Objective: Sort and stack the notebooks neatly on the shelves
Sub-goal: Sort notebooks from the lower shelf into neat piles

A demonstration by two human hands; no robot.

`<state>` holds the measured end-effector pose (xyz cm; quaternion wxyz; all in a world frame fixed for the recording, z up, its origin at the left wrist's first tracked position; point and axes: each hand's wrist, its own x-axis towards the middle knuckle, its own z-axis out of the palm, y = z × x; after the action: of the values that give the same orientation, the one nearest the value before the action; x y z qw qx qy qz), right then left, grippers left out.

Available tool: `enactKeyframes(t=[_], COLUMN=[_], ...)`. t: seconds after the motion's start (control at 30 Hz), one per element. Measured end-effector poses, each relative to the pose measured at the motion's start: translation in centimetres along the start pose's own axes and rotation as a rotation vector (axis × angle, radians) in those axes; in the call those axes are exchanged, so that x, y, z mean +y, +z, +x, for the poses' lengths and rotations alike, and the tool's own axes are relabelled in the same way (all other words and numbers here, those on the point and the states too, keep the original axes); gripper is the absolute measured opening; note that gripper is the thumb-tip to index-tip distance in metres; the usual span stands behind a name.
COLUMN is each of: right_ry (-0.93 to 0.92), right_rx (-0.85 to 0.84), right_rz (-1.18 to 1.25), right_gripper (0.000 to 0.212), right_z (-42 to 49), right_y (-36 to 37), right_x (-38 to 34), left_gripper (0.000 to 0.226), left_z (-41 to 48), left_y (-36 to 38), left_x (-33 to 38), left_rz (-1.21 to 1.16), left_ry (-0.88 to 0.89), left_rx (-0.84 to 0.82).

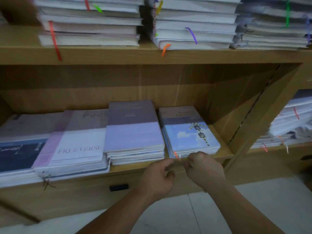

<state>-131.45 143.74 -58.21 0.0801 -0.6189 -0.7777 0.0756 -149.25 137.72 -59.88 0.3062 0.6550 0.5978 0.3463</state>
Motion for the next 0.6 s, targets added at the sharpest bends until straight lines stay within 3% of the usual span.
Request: enactKeyframes(t=[0.17, 0.3, 0.43, 0.6], right_ry=[-0.23, -0.365, -0.44, -0.423], right_rx=[-0.141, -0.237, -0.271, -0.143], right_rz=[0.384, 0.513, 0.463, 0.296], right_gripper=[0.032, 0.023, 0.026, 0.025], right_z=[-1.4, -2.3, -2.1, -1.2], right_y=[-1.1, -0.1, 2.7, 5.5], right_x=[-9.5, -18.6, -25.2, -26.7], left_gripper=[0.026, 0.015, 0.015, 0.019], left_z=[-5.5, -9.7, -11.3, -11.1], left_y=[-6.9, -14.1, -18.4, -18.5], left_x=[-3.3, -7.2, -11.1, -13.8], left_rz=[0.062, 0.085, 0.18, 0.129], left_ry=[-0.158, -0.372, -0.393, -0.342], left_rx=[0.091, 0.277, 0.368, 0.304])
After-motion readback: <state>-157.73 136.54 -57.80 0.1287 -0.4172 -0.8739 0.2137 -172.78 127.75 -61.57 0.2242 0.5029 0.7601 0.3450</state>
